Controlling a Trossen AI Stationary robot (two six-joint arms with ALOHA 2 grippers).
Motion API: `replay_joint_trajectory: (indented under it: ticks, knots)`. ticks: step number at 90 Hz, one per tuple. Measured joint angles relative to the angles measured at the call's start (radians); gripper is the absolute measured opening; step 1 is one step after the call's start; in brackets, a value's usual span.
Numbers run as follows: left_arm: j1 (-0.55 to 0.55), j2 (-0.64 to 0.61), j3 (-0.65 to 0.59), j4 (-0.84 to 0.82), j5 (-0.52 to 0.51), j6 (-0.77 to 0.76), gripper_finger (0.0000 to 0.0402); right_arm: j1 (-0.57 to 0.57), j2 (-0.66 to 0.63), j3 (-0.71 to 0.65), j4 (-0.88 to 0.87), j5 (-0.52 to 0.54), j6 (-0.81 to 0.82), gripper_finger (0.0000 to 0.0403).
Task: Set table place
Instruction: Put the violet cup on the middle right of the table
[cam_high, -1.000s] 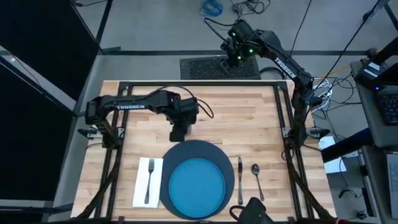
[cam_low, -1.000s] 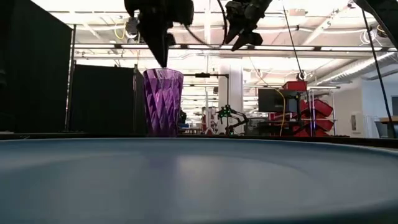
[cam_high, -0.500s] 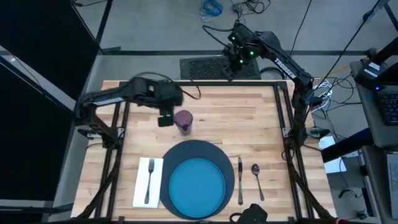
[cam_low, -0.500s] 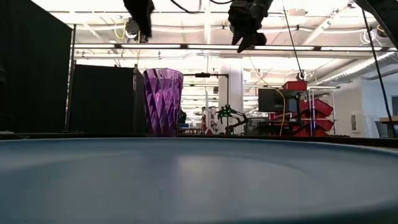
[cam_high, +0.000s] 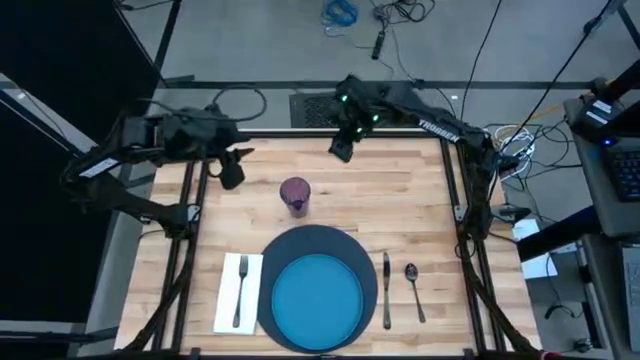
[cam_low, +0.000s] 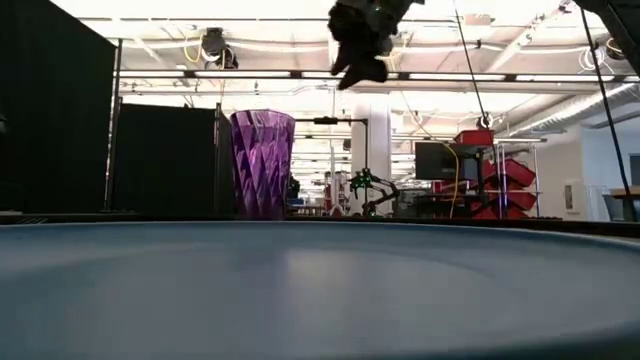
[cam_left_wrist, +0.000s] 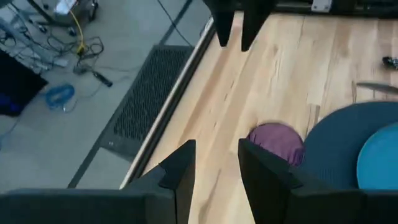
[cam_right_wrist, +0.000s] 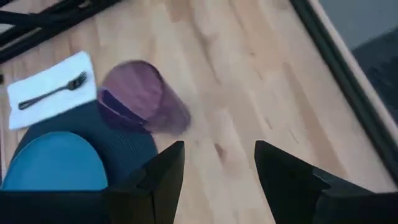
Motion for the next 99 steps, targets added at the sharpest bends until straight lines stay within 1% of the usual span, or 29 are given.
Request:
replay_joint_trajectory:
  ticks: [12,24,30,52,64,73,83,99]
  knots:
    - [0.000,-0.045,-0.145,0.061,-0.055,0.018,0.0107,0.036,0.000,-0.098,0.164,0.049,0.089,0.0183]
    - [0.003,-0.105,-0.298,0.164,-0.191,0.053,0.0107,0.062,0.000,-0.173,0.262,0.055,0.169,0.0183]
    - [0.013,-0.147,-0.369,0.216,-0.222,0.060,0.0107,0.073,0.000,-0.193,0.294,0.057,0.198,0.0183]
    - [0.058,-0.337,-0.640,0.449,-0.214,0.060,0.0107,0.105,0.000,-0.250,0.375,0.060,0.257,0.0183]
    - [0.072,-0.396,-0.761,0.529,-0.193,0.057,0.0107,0.134,0.000,-0.250,0.392,0.134,0.262,0.0183]
    - [0.080,-0.405,-0.811,0.547,-0.172,0.054,0.0107,0.161,0.000,-0.250,0.386,0.190,0.271,0.0183]
    - [0.081,-0.404,-0.838,0.551,-0.171,0.052,0.0107,0.196,0.008,-0.250,0.382,0.254,0.279,0.0183]
    - [0.081,-0.402,-0.864,0.628,-0.169,0.053,0.0107,0.228,0.037,-0.250,0.379,0.261,0.303,0.0183]
